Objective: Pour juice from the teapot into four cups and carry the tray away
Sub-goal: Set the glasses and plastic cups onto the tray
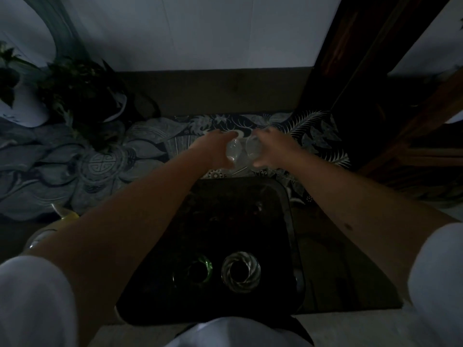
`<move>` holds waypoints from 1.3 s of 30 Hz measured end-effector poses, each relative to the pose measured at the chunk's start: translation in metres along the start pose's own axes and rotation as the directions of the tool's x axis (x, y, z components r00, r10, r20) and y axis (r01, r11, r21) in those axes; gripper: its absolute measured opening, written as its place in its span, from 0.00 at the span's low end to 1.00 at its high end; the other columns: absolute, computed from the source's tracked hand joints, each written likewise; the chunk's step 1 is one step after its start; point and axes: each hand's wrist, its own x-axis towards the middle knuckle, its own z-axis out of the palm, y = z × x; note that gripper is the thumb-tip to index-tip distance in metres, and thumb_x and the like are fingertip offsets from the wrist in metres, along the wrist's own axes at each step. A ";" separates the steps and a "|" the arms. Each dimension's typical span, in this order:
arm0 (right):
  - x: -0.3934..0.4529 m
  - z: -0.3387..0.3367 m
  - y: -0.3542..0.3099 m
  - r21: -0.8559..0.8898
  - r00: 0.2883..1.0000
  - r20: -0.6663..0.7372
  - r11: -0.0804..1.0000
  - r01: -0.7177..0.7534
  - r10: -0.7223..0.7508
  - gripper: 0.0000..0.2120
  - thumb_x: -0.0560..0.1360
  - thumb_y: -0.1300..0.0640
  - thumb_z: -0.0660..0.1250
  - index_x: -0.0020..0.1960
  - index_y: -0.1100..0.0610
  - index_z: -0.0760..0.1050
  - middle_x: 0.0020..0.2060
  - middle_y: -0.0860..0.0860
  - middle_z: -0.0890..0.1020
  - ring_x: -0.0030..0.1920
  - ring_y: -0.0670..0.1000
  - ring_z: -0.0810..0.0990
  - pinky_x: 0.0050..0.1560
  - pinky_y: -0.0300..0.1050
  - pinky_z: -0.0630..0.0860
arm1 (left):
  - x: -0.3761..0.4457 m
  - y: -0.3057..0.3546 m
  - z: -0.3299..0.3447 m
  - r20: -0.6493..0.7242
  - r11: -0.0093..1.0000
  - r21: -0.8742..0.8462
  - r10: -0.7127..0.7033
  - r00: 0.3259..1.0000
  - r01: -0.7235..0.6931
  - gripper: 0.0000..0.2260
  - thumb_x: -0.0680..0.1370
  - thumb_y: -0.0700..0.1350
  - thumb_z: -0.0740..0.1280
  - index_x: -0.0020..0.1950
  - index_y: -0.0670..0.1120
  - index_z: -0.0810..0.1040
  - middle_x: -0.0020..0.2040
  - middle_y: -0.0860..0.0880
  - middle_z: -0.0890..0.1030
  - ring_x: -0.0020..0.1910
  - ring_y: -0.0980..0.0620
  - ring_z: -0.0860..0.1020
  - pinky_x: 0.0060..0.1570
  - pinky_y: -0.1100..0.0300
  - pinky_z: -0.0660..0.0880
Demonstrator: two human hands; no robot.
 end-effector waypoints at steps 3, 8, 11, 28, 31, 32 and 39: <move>-0.019 0.003 -0.016 0.005 0.999 0.000 0.999 0.033 -0.033 0.45 0.63 0.44 0.75 0.75 0.49 0.58 0.73 0.58 0.64 0.68 0.63 0.70 0.62 0.58 0.72 | -0.024 -0.006 -0.004 -0.002 1.000 0.016 0.023 1.000 -0.023 0.42 0.67 0.55 0.77 0.76 0.54 0.60 0.70 0.45 0.70 0.67 0.44 0.70 0.61 0.50 0.70; -0.054 0.026 -0.044 -0.021 0.996 0.040 0.997 0.078 -0.078 0.46 0.64 0.43 0.74 0.76 0.51 0.58 0.74 0.55 0.64 0.70 0.62 0.67 0.63 0.59 0.70 | -0.062 -0.019 -0.001 0.034 1.000 0.017 0.020 0.999 -0.021 0.39 0.68 0.53 0.75 0.75 0.54 0.61 0.67 0.45 0.72 0.63 0.43 0.73 0.60 0.47 0.74; -0.069 0.040 -0.056 -0.010 0.992 0.109 0.998 0.067 -0.066 0.42 0.64 0.41 0.74 0.74 0.49 0.61 0.72 0.54 0.66 0.66 0.62 0.71 0.60 0.57 0.73 | -0.085 -0.020 0.003 0.065 1.000 0.021 -0.012 0.998 0.011 0.37 0.68 0.56 0.72 0.74 0.55 0.61 0.65 0.44 0.73 0.63 0.41 0.74 0.58 0.44 0.75; -0.097 0.070 -0.090 0.008 0.981 0.190 1.000 0.030 -0.031 0.48 0.65 0.43 0.76 0.77 0.49 0.54 0.76 0.55 0.59 0.70 0.64 0.67 0.65 0.61 0.69 | -0.138 -0.048 0.049 0.151 1.000 -0.012 -0.023 0.988 0.025 0.42 0.67 0.55 0.76 0.76 0.54 0.60 0.71 0.45 0.66 0.67 0.41 0.71 0.60 0.50 0.73; -0.098 0.071 -0.092 0.023 0.984 0.178 1.000 0.015 -0.019 0.49 0.63 0.43 0.77 0.76 0.50 0.56 0.75 0.55 0.61 0.69 0.63 0.68 0.64 0.60 0.70 | -0.140 -0.050 0.053 0.132 0.998 -0.038 -0.041 0.990 0.046 0.43 0.66 0.54 0.76 0.77 0.54 0.59 0.73 0.46 0.64 0.68 0.42 0.71 0.60 0.51 0.72; -0.098 0.071 -0.093 0.026 0.983 0.180 1.000 0.012 -0.016 0.49 0.63 0.43 0.78 0.76 0.50 0.56 0.75 0.55 0.62 0.69 0.63 0.68 0.64 0.60 0.70 | -0.140 -0.050 0.054 0.124 0.998 -0.041 -0.040 0.991 0.045 0.43 0.66 0.55 0.77 0.77 0.54 0.59 0.73 0.46 0.64 0.68 0.42 0.70 0.60 0.51 0.72; -0.093 0.069 -0.097 0.009 0.978 0.209 1.000 -0.022 0.020 0.49 0.61 0.45 0.79 0.75 0.53 0.58 0.72 0.56 0.66 0.68 0.61 0.70 0.64 0.58 0.71 | -0.138 -0.051 0.060 0.144 0.998 -0.020 -0.052 0.988 0.056 0.48 0.66 0.58 0.76 0.79 0.55 0.51 0.78 0.46 0.57 0.75 0.42 0.60 0.68 0.48 0.65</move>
